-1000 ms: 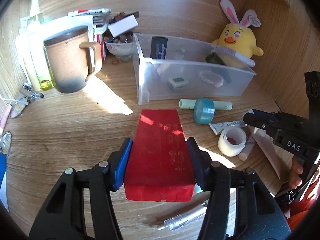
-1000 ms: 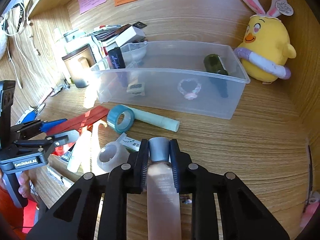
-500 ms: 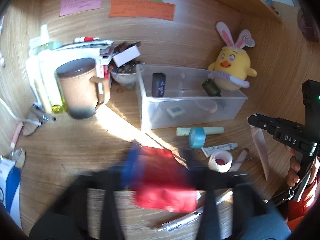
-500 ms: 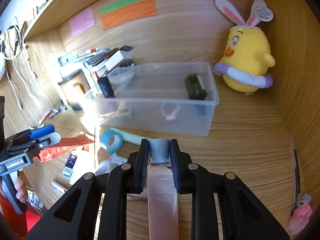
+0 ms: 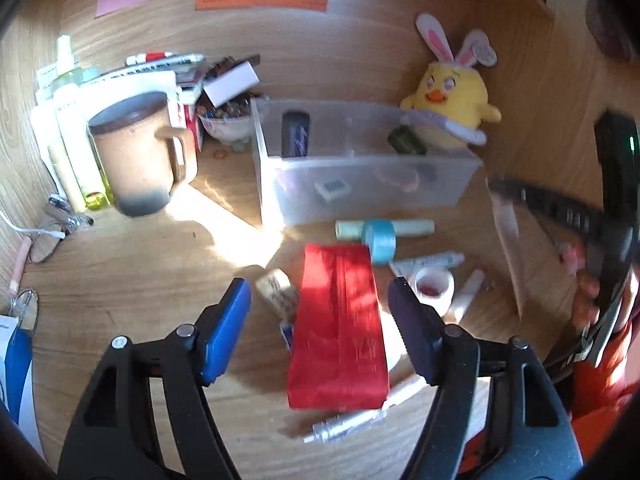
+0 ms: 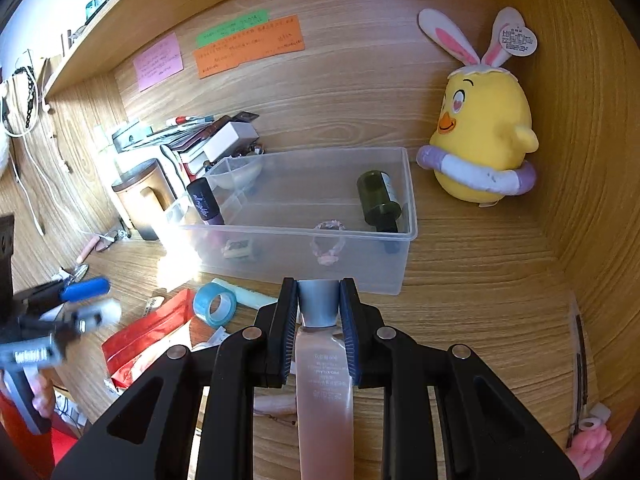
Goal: Organize objects
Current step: 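Carry red packet and pink tube into the clear box and release both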
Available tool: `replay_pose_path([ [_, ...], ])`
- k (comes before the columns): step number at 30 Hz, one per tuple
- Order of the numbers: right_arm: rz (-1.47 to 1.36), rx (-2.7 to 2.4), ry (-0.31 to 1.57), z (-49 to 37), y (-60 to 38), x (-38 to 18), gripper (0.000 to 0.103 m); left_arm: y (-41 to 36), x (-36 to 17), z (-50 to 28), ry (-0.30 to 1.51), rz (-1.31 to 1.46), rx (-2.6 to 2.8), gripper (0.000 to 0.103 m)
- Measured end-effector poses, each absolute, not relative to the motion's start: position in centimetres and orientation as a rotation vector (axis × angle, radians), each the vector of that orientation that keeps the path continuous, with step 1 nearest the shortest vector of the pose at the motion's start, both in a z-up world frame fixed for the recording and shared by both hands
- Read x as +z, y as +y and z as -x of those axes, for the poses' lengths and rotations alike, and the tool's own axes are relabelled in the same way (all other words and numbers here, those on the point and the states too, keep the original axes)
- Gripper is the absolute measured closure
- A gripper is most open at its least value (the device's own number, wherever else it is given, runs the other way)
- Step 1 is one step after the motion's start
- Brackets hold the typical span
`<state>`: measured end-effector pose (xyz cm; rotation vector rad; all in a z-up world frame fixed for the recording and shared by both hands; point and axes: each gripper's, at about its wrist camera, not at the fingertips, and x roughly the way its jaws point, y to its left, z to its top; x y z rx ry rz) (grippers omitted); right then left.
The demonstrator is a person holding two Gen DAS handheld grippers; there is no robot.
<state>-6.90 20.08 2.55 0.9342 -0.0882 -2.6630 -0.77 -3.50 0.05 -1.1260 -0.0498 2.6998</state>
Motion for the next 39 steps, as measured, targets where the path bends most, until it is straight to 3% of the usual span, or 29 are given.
replay_pose_path([
  [8, -0.821, -2.728, -0.067, 7.9, 20.0, 5.5, 0.084, -2.6, -2.9, 0.6, 0.012, 1.237, 2.642, 0.032],
  [10, -0.796, -2.746, -0.063, 8.2, 20.0, 6.3, 0.084, -2.6, -3.1, 0.5, 0.012, 1.229, 2.642, 0.039],
  [11, -0.788, -2.753, -0.063, 8.3, 20.1, 6.5, 0.084, -2.6, -3.1, 0.5, 0.011, 1.226, 2.637, 0.048],
  [29, -0.659, -2.798, -0.068, 8.7, 20.5, 10.2, 0.084, -3.1, 2.4, -0.1, -0.003, 0.983, 2.741, 0.049],
  [39, -0.554, -2.810, -0.055, 8.5, 20.2, 12.9, 0.084, -1.7, 5.0, 4.0, 0.004, 0.881, 2.741, 0.049],
])
